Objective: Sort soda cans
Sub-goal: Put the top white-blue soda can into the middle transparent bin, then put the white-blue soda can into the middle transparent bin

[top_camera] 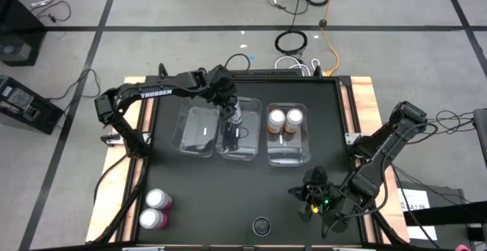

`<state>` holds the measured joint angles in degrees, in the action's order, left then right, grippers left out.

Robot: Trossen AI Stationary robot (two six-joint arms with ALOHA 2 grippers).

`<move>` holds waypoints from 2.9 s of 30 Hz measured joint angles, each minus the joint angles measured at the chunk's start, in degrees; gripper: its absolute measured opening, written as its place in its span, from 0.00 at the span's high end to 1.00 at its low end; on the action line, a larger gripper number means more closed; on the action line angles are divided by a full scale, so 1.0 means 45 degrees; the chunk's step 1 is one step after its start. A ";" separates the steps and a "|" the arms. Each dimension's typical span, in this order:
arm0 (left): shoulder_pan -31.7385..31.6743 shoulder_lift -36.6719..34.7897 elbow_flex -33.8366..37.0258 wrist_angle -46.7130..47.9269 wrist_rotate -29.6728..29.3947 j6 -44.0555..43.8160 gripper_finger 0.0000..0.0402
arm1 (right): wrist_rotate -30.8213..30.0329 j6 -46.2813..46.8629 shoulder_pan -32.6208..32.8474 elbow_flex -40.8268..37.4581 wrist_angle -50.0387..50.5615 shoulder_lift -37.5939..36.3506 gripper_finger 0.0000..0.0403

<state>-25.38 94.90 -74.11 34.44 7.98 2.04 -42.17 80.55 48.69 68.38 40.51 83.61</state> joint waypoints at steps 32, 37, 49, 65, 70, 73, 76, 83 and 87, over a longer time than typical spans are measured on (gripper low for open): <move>0.0222 -0.2366 -0.0010 0.1304 -0.0217 0.0268 0.09 | 0.0000 0.0000 0.0000 0.0000 0.0000 0.0000 1.00; 0.0594 -0.3461 -0.0011 0.1720 -0.0181 -0.1036 0.09 | 0.0000 -0.0029 0.0000 0.0000 0.0002 0.0000 1.00; 0.1194 -0.4345 -0.0019 0.0239 -0.0085 -0.1780 0.09 | 0.0000 -0.0427 -0.0323 0.0000 0.0053 0.0000 1.00; 0.3820 -0.4340 -0.0019 0.0693 0.0010 -0.1242 0.09 | 0.0126 -0.0432 -0.0384 0.0000 -0.0005 0.0000 1.00; 0.4681 -0.4340 -0.0019 0.0698 0.0026 -0.1360 0.09 | 0.0121 -0.0457 -0.0384 -0.0001 -0.0005 0.0000 1.00; 0.5191 -0.4335 -0.0019 0.0732 0.0026 -0.1373 0.09 | 0.0121 -0.0526 -0.0384 0.0000 -0.0005 0.0000 1.00; 0.5736 -0.4335 -0.0019 0.0732 0.0026 -0.1383 0.09 | 0.0121 -0.0529 -0.0384 0.0000 -0.0005 0.0000 1.00; 0.6969 -0.4335 -0.0019 0.0761 0.0023 -0.3885 0.09 | 0.0121 -0.0530 -0.0384 0.0000 0.0000 0.0000 1.00; 0.7484 -0.4335 -0.0019 0.1284 -0.0540 -0.5038 0.09 | 0.0112 -0.0852 -0.0391 0.0000 0.0010 0.0000 1.00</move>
<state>8.30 75.40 -74.19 40.22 5.55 -20.63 -41.67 76.72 46.93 68.38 40.56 83.61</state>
